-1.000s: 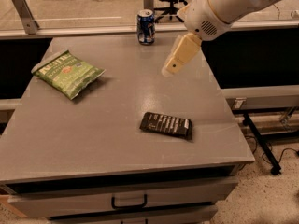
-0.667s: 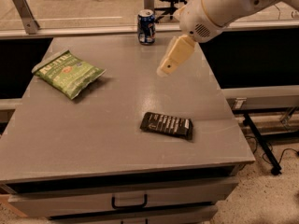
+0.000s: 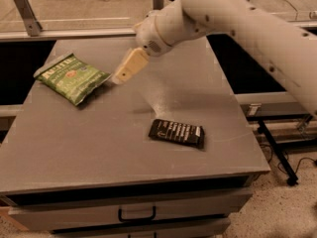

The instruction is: Move green jalapeno chip bag near pepsi can

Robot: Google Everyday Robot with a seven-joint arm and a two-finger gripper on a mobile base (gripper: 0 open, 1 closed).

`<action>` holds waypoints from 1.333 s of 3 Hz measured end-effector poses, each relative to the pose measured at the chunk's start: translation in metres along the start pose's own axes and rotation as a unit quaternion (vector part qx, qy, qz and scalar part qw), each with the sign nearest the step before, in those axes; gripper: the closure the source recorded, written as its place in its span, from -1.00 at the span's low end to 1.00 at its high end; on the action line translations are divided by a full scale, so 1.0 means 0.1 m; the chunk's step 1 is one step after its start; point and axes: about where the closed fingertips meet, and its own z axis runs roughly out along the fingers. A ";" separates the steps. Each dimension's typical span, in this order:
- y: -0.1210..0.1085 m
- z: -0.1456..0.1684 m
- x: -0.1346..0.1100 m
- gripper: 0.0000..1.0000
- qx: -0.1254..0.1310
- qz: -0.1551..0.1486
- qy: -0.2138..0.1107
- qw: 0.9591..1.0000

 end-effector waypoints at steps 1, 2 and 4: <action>0.07 0.56 -0.16 -1.00 -0.030 0.015 -0.034 0.999; 0.28 0.97 -0.25 -1.00 -0.072 0.026 -0.046 0.996; 0.55 1.35 -0.20 -0.65 -0.109 0.054 -0.039 0.992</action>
Offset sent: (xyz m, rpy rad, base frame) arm -0.0017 0.1386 -0.0713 0.1234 0.1880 0.1698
